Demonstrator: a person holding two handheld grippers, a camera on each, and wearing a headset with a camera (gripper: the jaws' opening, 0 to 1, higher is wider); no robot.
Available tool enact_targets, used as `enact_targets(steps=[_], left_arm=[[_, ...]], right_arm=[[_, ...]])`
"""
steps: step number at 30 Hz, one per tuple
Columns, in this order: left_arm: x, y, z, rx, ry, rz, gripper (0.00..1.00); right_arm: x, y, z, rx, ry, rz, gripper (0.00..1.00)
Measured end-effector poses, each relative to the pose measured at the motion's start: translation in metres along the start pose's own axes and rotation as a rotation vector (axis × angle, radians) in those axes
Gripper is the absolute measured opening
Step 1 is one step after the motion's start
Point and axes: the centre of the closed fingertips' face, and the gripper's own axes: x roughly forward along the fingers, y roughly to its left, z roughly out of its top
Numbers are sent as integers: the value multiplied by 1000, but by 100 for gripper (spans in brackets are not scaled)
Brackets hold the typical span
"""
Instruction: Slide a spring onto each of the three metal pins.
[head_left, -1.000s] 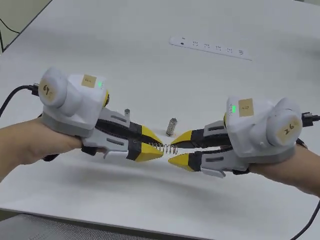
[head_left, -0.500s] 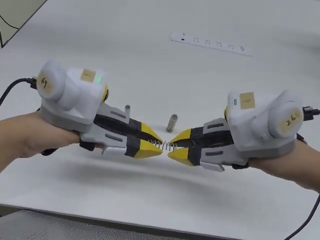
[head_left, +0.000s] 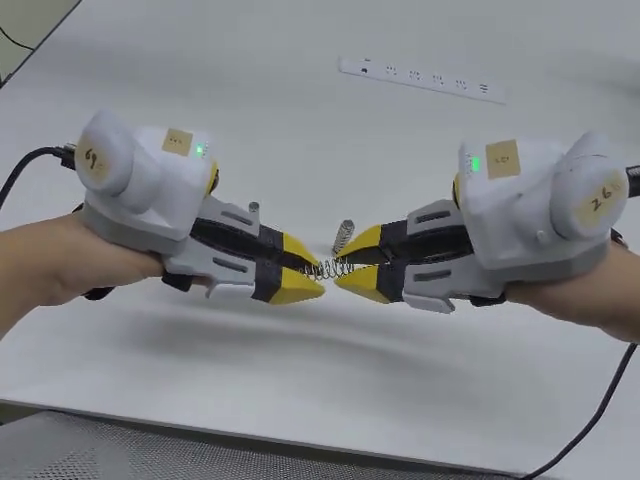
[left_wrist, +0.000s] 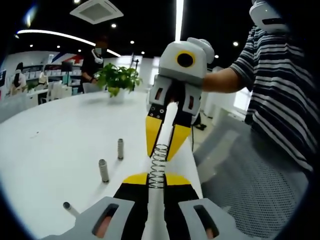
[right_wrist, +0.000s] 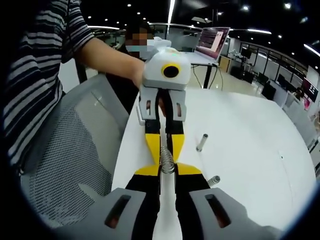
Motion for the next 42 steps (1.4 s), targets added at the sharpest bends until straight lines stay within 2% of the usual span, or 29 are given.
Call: enact_targets(steps=[3,6,16,18,28,31,37,42], left_arm=[[2,-2,-3,14,18,1,3],[3,-1,-4,23,27,6,3],[5,-2,-1,32,21,8,3],[8,-3,-1,40,30,6,3],[4,-1,0,40,30,8,3],[2,-2,-1,26,33,9,3],[2,-2,-1,34,40,15,4],[1,-1,0,30,30,24,5]], right_arm=[[0,2,7,10,-26,6,7],[1,3,10,-6,-23,3,7],[7,4,31,-64,-51,-10,7],[10,4,32,-91,-40,-12,7],[12,2,36,-105,-64,-30,6],[11,2,36,-107,-63,-30,6],[12,3,35,-113,-48,-24,6],[13,3,37,-118,-45,-21,6]])
